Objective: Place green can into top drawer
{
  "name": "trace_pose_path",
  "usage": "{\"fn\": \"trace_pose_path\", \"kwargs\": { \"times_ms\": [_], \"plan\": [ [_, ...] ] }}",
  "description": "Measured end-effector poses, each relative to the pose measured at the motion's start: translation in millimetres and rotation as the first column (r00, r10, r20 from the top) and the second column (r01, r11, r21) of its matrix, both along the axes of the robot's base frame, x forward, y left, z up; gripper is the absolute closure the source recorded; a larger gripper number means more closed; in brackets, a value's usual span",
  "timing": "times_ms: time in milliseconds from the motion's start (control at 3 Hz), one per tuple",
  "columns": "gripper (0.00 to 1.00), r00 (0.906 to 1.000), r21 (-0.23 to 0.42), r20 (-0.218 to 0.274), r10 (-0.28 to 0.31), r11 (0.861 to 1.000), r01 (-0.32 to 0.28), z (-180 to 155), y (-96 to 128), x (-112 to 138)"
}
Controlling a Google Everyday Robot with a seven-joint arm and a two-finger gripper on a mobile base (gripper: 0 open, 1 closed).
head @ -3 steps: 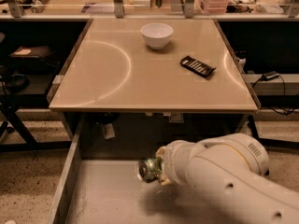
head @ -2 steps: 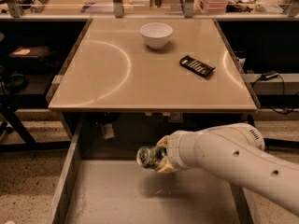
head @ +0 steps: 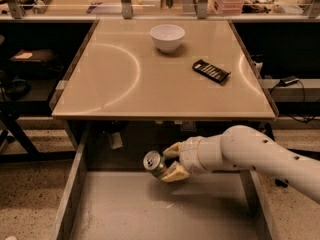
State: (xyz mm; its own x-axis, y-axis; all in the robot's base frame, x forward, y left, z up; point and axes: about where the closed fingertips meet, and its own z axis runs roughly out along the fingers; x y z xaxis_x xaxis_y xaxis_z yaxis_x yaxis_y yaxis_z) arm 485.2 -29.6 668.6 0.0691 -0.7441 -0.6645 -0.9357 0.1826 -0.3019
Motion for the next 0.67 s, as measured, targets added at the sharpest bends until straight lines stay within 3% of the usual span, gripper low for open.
{"fn": "trace_pose_path", "kwargs": {
  "times_ms": [333,667],
  "plan": [
    [1.0,0.9977,0.095,-0.058,0.036,0.995,-0.03,-3,6,-7],
    [1.0,0.9958,0.157,-0.064,0.066,0.986,-0.056,6,4,-34]
  ]
}}
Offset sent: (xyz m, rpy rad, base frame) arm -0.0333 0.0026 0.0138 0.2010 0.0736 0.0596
